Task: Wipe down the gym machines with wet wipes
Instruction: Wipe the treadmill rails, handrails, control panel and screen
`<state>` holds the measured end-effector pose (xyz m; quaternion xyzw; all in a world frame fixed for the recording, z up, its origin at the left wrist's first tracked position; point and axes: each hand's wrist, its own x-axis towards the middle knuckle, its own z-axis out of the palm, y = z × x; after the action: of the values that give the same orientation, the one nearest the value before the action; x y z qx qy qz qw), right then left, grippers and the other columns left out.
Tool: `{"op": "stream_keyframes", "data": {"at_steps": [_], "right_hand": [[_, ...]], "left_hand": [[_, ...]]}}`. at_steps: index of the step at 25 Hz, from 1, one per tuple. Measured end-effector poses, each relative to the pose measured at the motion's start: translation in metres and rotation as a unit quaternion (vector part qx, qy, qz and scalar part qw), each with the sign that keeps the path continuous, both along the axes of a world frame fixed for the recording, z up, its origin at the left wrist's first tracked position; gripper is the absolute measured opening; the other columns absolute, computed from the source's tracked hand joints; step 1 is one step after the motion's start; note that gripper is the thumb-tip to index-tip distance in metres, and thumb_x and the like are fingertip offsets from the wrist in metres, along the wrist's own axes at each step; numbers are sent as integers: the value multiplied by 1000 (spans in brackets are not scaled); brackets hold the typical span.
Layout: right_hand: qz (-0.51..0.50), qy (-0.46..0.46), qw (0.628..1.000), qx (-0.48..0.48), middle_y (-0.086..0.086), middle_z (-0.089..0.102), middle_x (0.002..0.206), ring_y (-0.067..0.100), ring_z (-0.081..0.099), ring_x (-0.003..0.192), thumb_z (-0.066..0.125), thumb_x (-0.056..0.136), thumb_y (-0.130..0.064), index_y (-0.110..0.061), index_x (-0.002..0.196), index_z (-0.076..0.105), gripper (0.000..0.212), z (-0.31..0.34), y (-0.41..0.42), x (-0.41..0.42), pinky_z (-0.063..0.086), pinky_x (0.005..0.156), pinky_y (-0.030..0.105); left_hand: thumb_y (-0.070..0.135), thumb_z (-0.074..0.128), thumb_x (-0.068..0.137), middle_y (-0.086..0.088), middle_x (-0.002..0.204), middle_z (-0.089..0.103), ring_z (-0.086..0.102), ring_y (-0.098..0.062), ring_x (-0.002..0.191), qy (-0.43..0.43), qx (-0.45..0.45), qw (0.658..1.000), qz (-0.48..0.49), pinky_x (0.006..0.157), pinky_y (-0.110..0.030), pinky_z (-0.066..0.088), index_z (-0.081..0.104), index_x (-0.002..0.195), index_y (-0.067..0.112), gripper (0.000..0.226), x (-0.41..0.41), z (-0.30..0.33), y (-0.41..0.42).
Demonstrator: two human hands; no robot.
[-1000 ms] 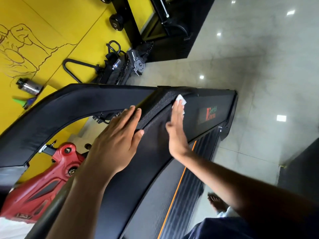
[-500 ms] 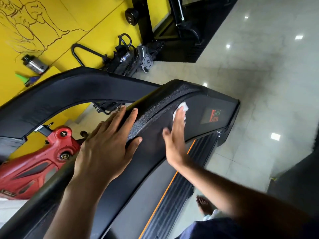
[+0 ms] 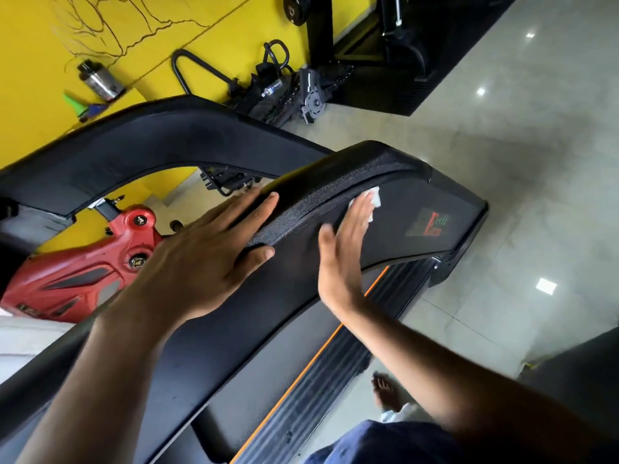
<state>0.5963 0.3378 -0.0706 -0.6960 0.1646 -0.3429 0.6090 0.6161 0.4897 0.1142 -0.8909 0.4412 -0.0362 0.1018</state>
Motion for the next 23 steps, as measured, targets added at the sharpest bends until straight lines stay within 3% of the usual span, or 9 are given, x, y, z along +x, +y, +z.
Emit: {"op": "stream_keyframes", "data": {"at_steps": [3, 5, 8, 12, 14, 16, 18, 21, 23], "right_hand": [[90, -35, 986, -135, 6, -16, 171, 28, -10, 158, 17, 104, -63, -1, 161, -1, 86, -48, 40, -46, -1, 128, 49], [99, -83, 992, 4, 0, -9, 172, 18, -4, 159, 26, 104, -63, -5, 162, 0, 86, -57, 22, -37, 2, 129, 42], [-20, -67, 985, 158, 2, -3, 173, 11, 0, 158, 36, 105, -51, -11, 163, 0, 79, -21, -25, 9, 1, 130, 42], [-22, -46, 999, 6, 9, -19, 169, 25, -15, 158, 22, 105, -62, -9, 160, -10, 83, 3, 37, -3, -6, 127, 55], [79, -67, 987, -126, 10, -19, 170, 33, -13, 157, 17, 105, -61, -6, 161, -8, 83, -21, 84, -45, -2, 126, 57], [92, -69, 973, -199, 0, -13, 172, 32, -3, 159, 18, 106, -59, -21, 164, -4, 73, -54, 76, -57, -1, 126, 56], [69, -52, 991, -106, -9, -12, 171, 24, -3, 159, 26, 106, -55, -33, 162, -7, 68, -55, 37, -35, -7, 126, 57], [-27, -31, 998, 44, 0, -19, 170, 17, -11, 158, 30, 103, -59, -16, 161, -14, 85, -5, 7, 0, -9, 126, 57], [-4, -39, 999, -26, 1, -27, 167, 23, -17, 157, 25, 103, -61, -16, 159, -20, 85, 13, 44, -11, -9, 126, 55]], "left_hand": [[65, 14, 102, 14, 172, 4, 18, -9, 156, 0, -24, 1000, 15, 111, -36, 43, 1, 164, 38, 69, -4, 2, 12], [64, 13, 103, 13, 172, 6, 20, -10, 156, 0, -27, 1000, 13, 111, -37, 44, 2, 165, 37, 68, -6, 2, 14], [62, 13, 104, 8, 173, 8, 19, -13, 157, -7, -26, 1000, 7, 120, -40, 36, 4, 165, 32, 69, -4, -1, 11], [62, 8, 103, 7, 173, 7, 18, -15, 158, -22, -21, 999, 13, 121, -45, 36, 3, 165, 31, 69, -3, -5, 14], [59, 9, 103, 4, 173, 8, 18, -18, 158, -29, -23, 999, 7, 124, -44, 31, 4, 165, 28, 69, -3, -6, 12], [56, 12, 105, 0, 173, 11, 20, -21, 158, -42, -26, 999, 1, 126, -43, 27, 8, 166, 24, 69, -6, -8, 12], [51, 14, 106, -6, 172, 17, 25, -25, 156, -70, -28, 997, -14, 125, -44, 28, 15, 165, 19, 68, -9, -11, 17], [46, 17, 107, -11, 170, 22, 30, -29, 154, -103, -25, 994, -37, 124, -48, 31, 20, 164, 13, 66, -13, -16, 23], [43, 18, 109, -11, 170, 23, 29, -29, 154, -107, -30, 993, -40, 123, -48, 31, 22, 163, 13, 63, -18, -17, 26]]}}
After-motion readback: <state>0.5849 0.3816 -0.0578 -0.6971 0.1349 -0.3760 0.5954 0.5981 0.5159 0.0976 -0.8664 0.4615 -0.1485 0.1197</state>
